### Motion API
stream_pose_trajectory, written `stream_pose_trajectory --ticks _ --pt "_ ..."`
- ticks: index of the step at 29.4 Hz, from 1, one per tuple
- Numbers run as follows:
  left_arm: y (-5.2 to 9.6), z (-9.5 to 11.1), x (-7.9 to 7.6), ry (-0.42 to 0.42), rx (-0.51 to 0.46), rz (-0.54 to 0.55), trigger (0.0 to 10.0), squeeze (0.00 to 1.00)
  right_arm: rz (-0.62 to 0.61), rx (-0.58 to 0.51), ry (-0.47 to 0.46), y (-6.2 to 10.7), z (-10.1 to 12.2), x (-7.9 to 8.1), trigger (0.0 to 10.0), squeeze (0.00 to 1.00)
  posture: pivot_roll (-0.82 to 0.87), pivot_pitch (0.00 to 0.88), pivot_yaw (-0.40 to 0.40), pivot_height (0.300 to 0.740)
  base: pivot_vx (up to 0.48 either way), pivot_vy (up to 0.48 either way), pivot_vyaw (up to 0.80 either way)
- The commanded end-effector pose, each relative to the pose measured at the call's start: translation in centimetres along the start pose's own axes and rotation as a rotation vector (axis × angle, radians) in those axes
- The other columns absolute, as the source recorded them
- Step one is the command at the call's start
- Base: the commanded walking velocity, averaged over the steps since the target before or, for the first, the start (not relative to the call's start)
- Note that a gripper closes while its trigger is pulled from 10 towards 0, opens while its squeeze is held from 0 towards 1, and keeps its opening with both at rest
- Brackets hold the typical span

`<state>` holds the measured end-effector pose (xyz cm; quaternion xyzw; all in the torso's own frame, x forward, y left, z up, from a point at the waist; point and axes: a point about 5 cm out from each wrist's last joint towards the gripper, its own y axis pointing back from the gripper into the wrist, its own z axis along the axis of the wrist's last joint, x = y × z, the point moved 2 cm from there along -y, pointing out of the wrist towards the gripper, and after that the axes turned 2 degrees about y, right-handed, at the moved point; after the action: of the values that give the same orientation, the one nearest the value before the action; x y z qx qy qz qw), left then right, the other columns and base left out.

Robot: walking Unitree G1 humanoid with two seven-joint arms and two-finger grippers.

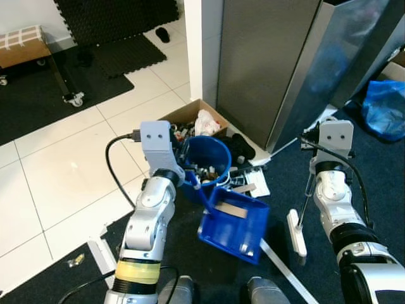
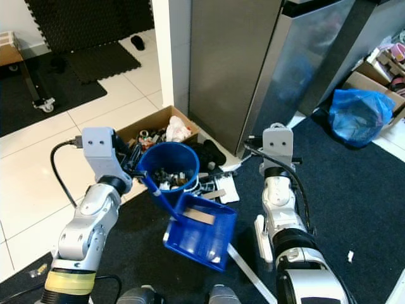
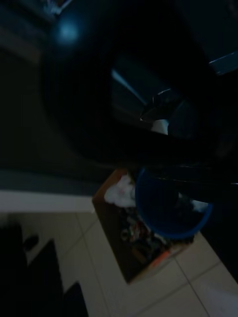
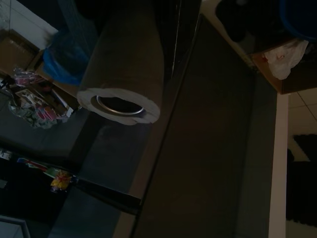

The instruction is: Sweep floor

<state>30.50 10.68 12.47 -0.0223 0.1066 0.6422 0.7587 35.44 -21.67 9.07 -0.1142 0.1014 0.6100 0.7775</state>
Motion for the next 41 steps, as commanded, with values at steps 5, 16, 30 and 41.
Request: stream_pose_trajectory --ticks 5,16,30,41 --pt "0.8 0.8 -0.3 -0.012 -0.044 -0.003 10.0 0.0 -0.004 -0.02 0.013 0.1 0.1 -0.2 10.0 0.0 0.04 0.038 -0.01 0.74 0.0 0.0 0.0" --pt "3.7 1.6 0.2 -0.1 -0.032 -0.091 10.0 0.0 0.006 -0.019 0.016 0.1 0.1 -0.2 10.0 0.0 0.06 0.046 -0.021 0.74 0.0 0.0 0.0" --pt "3.5 5.8 -0.4 -0.094 -0.133 -0.134 10.0 0.0 0.01 -0.017 0.02 0.2 0.0 -0.1 10.0 0.0 0.05 0.045 -0.023 0.74 0.0 0.0 0.0" --pt "2.6 10.0 -0.2 -0.037 -0.253 -0.096 10.0 0.0 0.016 -0.022 0.024 0.0 0.2 -0.1 10.0 0.0 0.05 0.037 -0.03 0.74 0.0 0.0 0.0"
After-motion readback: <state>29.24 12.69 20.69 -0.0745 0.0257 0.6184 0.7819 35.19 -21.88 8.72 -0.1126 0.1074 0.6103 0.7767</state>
